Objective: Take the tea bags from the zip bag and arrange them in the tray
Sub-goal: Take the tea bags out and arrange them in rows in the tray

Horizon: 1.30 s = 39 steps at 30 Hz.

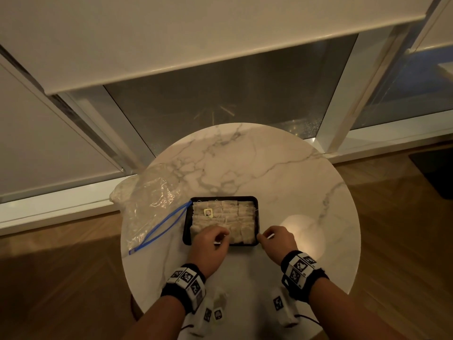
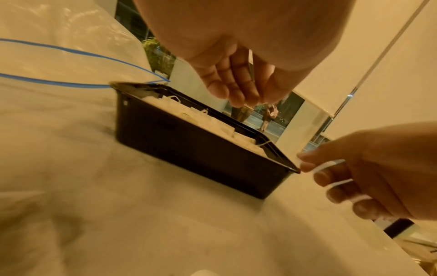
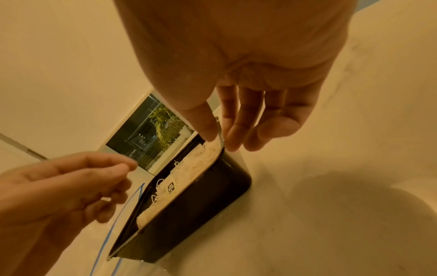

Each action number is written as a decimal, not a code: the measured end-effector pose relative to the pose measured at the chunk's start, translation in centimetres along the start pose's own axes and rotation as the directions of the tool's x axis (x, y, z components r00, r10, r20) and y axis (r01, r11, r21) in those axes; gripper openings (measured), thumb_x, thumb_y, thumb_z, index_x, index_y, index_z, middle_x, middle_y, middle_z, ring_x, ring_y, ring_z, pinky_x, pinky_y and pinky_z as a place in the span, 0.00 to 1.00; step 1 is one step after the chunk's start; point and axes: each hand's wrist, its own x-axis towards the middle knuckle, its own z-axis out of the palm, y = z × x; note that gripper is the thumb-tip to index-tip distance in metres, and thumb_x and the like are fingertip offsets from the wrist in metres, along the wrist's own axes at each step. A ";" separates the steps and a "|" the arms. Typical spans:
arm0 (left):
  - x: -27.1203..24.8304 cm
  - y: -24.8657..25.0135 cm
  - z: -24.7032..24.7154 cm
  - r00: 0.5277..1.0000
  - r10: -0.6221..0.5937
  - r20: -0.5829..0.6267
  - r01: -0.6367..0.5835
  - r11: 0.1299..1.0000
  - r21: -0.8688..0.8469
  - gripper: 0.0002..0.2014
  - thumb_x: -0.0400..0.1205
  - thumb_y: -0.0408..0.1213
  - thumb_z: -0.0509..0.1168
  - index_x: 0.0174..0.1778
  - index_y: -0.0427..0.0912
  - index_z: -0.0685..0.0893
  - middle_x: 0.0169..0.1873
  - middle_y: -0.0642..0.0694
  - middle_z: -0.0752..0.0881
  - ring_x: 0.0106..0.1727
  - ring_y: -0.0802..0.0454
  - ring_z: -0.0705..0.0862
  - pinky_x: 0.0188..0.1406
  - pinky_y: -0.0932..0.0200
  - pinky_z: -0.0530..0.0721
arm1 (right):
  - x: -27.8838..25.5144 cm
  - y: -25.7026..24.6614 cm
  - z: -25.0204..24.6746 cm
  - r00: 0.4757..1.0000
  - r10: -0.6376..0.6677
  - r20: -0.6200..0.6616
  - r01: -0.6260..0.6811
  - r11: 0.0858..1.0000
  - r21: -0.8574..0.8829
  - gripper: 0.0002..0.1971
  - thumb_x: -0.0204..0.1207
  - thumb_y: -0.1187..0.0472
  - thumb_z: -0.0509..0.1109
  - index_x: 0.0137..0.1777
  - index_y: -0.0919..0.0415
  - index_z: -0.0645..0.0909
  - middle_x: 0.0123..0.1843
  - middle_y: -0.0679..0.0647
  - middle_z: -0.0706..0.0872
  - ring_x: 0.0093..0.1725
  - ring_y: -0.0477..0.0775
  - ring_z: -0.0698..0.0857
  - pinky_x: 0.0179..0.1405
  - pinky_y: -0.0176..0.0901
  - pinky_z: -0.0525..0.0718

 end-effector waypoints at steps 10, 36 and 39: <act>-4.5 -5.1 -3.7 0.973 -0.215 0.083 0.209 0.975 0.073 0.02 0.78 0.43 0.74 0.42 0.50 0.90 0.35 0.57 0.86 0.36 0.60 0.84 0.39 0.62 0.85 | -4.2 -0.5 5.3 0.967 -0.023 0.253 0.032 0.999 -0.031 0.09 0.76 0.52 0.71 0.36 0.54 0.84 0.35 0.52 0.90 0.31 0.47 0.85 0.30 0.39 0.82; -8.5 -10.1 -4.7 0.822 -0.300 0.485 0.119 0.922 0.369 0.25 0.81 0.51 0.68 0.76 0.57 0.74 0.70 0.48 0.72 0.66 0.44 0.79 0.68 0.48 0.81 | -9.0 -0.3 12.9 0.972 0.147 0.183 -0.094 0.958 -0.270 0.09 0.70 0.61 0.77 0.48 0.51 0.83 0.47 0.49 0.84 0.48 0.52 0.85 0.48 0.41 0.85; -8.4 -9.9 -4.8 0.833 -0.296 0.467 0.115 0.919 0.376 0.23 0.82 0.45 0.67 0.74 0.55 0.75 0.70 0.47 0.72 0.65 0.43 0.79 0.67 0.47 0.81 | -9.3 -0.3 13.3 0.974 0.139 0.179 -0.088 0.960 -0.267 0.07 0.70 0.61 0.76 0.47 0.52 0.84 0.48 0.52 0.87 0.49 0.52 0.87 0.50 0.43 0.87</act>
